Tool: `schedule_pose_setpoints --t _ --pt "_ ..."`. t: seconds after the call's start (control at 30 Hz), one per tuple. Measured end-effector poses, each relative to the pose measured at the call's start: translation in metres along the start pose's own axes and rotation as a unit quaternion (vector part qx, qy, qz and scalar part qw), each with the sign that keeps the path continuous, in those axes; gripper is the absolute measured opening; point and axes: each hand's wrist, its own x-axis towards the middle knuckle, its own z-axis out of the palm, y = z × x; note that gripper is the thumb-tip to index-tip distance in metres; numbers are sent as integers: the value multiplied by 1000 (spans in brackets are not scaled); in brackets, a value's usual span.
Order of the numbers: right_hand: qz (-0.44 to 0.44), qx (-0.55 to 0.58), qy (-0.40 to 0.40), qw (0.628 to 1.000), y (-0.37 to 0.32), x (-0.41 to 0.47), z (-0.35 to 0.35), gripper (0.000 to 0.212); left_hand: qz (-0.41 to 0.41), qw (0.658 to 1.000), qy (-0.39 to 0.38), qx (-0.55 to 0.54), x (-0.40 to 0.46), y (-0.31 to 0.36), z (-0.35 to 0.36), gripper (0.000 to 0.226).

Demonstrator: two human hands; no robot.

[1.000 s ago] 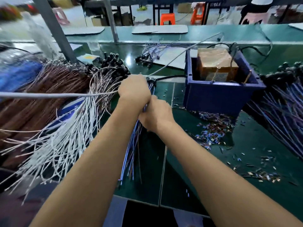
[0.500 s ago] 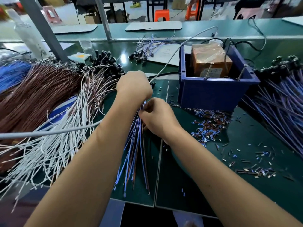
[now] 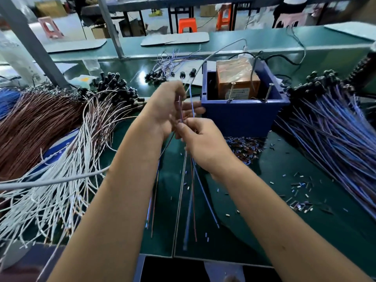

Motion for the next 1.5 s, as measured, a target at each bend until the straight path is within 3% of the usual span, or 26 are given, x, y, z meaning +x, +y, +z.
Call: schedule_pose_setpoints --t 0.07,0.13,0.23,0.4,0.53,0.63,0.8,1.03,1.1,1.2,1.23,1.3,1.37,1.5 --pt "6 32 -16 999 1 0 -9 36 4 1000 24 -8 1 -3 2 14" --pt "21 72 -33 997 3 -2 -18 37 36 994 90 59 5 -6 3 13" --pt "40 38 -64 996 10 -5 -27 36 105 963 202 147 16 -9 2 11" --pt "52 -54 -111 991 10 -11 -20 33 132 918 227 295 25 -17 -2 16" --pt "47 -188 -96 976 8 -14 -18 37 146 840 254 457 28 -25 -10 25" --pt "31 -247 -63 967 7 -16 -19 38 158 795 282 514 27 -28 -16 25" --pt "20 -207 -37 977 10 -17 -17 41 153 789 288 521 25 -27 -17 33" --pt "-51 -17 108 993 13 -12 -14 23 158 766 328 530 18 -23 -12 60" --pt "-65 28 129 989 10 -9 -16 23 149 784 326 507 13 -17 -11 67" --pt "-112 41 112 987 4 -9 -20 22 70 944 197 255 5 -7 -2 82" --pt "-129 43 96 986 3 -11 -22 23 39 972 143 181 2 -4 1 80" --pt "-157 35 74 984 1 -13 -25 23 34 990 79 109 0 4 4 66" --pt "-168 15 64 984 2 -17 -30 23 42 993 62 88 -1 8 6 45" --pt "-137 -27 38 989 11 -17 -37 21 62 990 114 62 1 6 6 19"
